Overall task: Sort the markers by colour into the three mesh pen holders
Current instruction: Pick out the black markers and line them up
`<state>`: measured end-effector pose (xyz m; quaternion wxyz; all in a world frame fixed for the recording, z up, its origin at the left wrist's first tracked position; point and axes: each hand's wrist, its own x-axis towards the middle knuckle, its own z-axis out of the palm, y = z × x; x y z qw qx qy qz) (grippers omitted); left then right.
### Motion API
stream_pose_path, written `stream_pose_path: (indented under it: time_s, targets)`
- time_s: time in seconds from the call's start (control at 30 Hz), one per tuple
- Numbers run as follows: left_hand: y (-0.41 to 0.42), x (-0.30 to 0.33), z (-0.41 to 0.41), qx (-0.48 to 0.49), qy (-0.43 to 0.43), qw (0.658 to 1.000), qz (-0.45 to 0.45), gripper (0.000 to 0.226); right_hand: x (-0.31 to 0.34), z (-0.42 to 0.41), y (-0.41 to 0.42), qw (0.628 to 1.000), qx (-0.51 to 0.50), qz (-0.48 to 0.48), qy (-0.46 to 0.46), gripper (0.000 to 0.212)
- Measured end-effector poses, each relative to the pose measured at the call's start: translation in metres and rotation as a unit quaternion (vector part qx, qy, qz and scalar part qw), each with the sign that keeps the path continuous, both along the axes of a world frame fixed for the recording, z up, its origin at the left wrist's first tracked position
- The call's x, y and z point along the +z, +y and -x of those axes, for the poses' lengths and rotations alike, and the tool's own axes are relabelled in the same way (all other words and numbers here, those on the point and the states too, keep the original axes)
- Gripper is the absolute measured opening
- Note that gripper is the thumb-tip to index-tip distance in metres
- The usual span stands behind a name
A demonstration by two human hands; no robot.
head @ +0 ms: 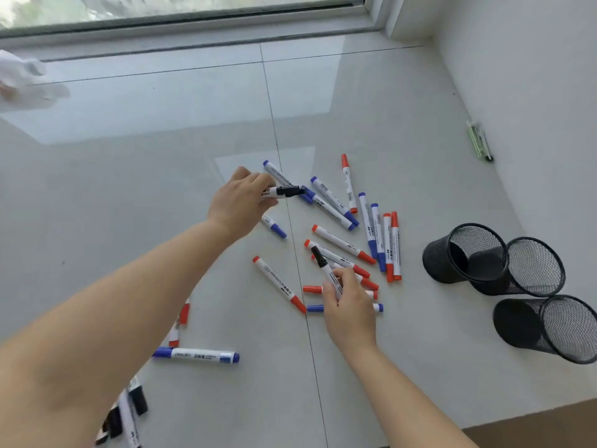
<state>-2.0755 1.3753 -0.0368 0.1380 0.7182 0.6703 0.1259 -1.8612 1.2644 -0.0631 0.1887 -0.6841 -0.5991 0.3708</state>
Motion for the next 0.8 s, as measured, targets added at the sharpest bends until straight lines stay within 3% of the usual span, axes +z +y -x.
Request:
stream_pose_path:
  time_s: [0.13, 0.37, 0.57, 0.8]
  targets:
    - [-0.064, 0.036, 0.044, 0.14, -0.135, 0.981, 0.006, 0.02, 0.014, 0.051, -0.026, 0.997, 0.003, 0.044, 0.062, 0.003]
    - [-0.201, 0.043, 0.147, 0.286, -0.175, 0.941, 0.054, 0.014, 0.016, 0.142, -0.106, 0.985, 0.021, 0.123, 0.117, 0.008]
    - [-0.303, 0.021, 0.207, 0.389, -0.204, 0.891, 0.111, 0.015, 0.004, 0.196, -0.161, 0.981, 0.045, 0.179, 0.063, 0.008]
    - [-0.374, -0.012, 0.247, 0.493, -0.171, 0.834, 0.18, 0.025, -0.013, 0.235, -0.191, 0.983, 0.035, 0.178, -0.002, 0.009]
